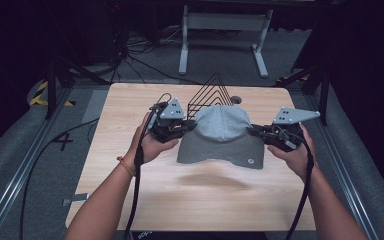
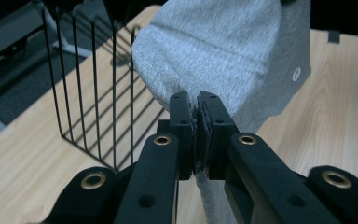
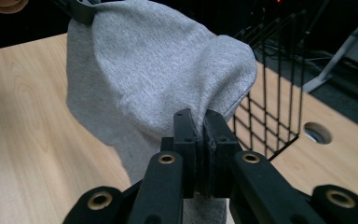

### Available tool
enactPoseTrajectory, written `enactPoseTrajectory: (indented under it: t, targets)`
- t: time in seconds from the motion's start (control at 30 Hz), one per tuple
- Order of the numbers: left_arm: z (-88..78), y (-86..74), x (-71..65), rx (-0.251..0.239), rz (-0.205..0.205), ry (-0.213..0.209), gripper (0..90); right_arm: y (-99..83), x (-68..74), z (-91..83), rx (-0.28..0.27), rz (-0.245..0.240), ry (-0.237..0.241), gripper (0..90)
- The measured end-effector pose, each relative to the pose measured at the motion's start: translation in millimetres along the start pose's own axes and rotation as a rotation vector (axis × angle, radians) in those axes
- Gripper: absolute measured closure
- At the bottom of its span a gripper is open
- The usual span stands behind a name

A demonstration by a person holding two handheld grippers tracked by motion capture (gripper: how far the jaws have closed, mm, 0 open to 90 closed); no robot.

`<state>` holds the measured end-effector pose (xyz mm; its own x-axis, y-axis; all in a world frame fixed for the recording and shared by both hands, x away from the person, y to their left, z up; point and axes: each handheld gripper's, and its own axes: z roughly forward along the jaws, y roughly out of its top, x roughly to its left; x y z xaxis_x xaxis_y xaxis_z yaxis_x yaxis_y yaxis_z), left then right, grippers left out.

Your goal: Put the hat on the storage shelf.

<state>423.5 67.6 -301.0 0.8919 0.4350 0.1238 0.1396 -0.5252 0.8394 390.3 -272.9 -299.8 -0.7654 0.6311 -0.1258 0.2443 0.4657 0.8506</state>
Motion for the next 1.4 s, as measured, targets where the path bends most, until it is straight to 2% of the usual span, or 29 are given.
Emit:
enactPoseTrajectory:
  t: [0.23,0.33,0.47,0.6,0.8,1.1,1.23,1.4]
  targets:
    - [-3.5,33.9,7.7,-0.04,0.044,0.008,85.1,22.6,-12.5,-11.7,-0.037,-0.011,-0.045,85.4]
    - [-7.9,47.5,12.4,-0.063,0.049,0.017,85.2,34.3,-18.5,-17.4,-0.05,-0.016,-0.062,85.4]
    - [-15.3,65.6,18.9,-0.077,0.065,0.05,85.2,50.5,-25.0,-25.8,-0.076,-0.022,-0.086,85.4]
    - [-20.6,77.7,26.7,-0.11,0.05,0.07,85.2,67.8,-32.5,-30.5,-0.085,-0.03,-0.114,85.4]
    - [-23.5,87.2,36.8,-0.129,0.034,0.095,85.2,88.3,-44.0,-28.1,-0.093,-0.032,-0.144,85.3]
    - [-18.7,95.6,64.1,-0.172,-0.035,0.126,85.2,110.0,-62.7,-9.7,-0.094,-0.033,-0.176,85.3]
    - [-19.2,102.1,72.1,-0.181,-0.031,0.173,85.2,124.0,-69.3,-5.1,-0.11,-0.041,-0.189,85.3]
    - [-17.4,106.5,82.8,-0.18,-0.041,0.194,85.1,136.1,-77.8,3.3,-0.111,-0.048,-0.211,85.3]
